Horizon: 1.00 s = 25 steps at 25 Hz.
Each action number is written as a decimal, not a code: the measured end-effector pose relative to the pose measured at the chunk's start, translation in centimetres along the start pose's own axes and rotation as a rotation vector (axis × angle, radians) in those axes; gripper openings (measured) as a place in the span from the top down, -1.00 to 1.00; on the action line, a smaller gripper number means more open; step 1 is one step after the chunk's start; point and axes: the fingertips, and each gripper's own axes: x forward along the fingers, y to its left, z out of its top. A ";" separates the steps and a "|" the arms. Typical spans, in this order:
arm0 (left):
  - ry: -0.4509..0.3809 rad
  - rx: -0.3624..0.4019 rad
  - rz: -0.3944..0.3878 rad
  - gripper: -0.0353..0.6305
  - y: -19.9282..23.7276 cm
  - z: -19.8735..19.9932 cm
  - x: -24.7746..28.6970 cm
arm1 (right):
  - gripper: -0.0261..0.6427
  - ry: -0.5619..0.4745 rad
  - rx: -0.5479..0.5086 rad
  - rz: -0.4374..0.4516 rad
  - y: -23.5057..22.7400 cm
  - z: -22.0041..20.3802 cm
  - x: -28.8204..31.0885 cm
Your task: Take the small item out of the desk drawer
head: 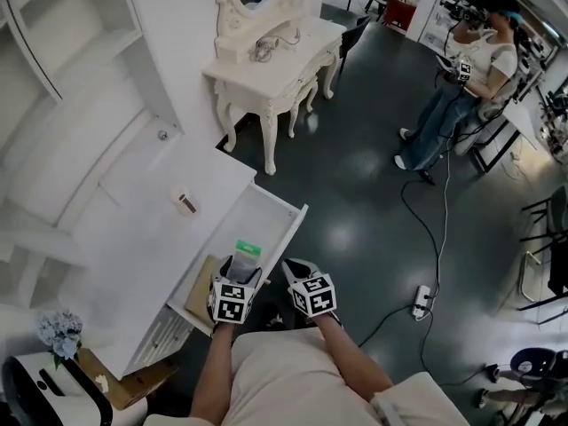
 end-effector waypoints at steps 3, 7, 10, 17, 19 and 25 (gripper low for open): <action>0.001 -0.005 0.002 -0.17 -0.1 -0.2 -0.2 | 0.85 0.000 0.013 0.002 0.0 -0.1 0.0; 0.005 -0.002 -0.006 -0.17 -0.3 -0.5 0.0 | 0.85 0.006 0.010 0.001 -0.1 -0.3 -0.1; 0.009 -0.006 -0.026 -0.17 -0.9 -0.2 -0.1 | 0.85 0.005 0.008 0.001 -0.3 -0.2 -0.1; 0.019 -0.023 -0.019 -0.17 -0.6 -1.2 -0.6 | 0.85 0.018 0.008 0.019 0.3 -0.6 0.3; 0.012 -0.024 -0.013 -0.18 -0.3 -1.4 -0.8 | 0.85 0.022 0.002 0.029 0.8 -0.6 0.5; 0.001 -0.025 -0.015 -0.18 -0.1 -1.5 -1.1 | 0.85 0.029 -0.016 0.044 1.5 -0.7 0.9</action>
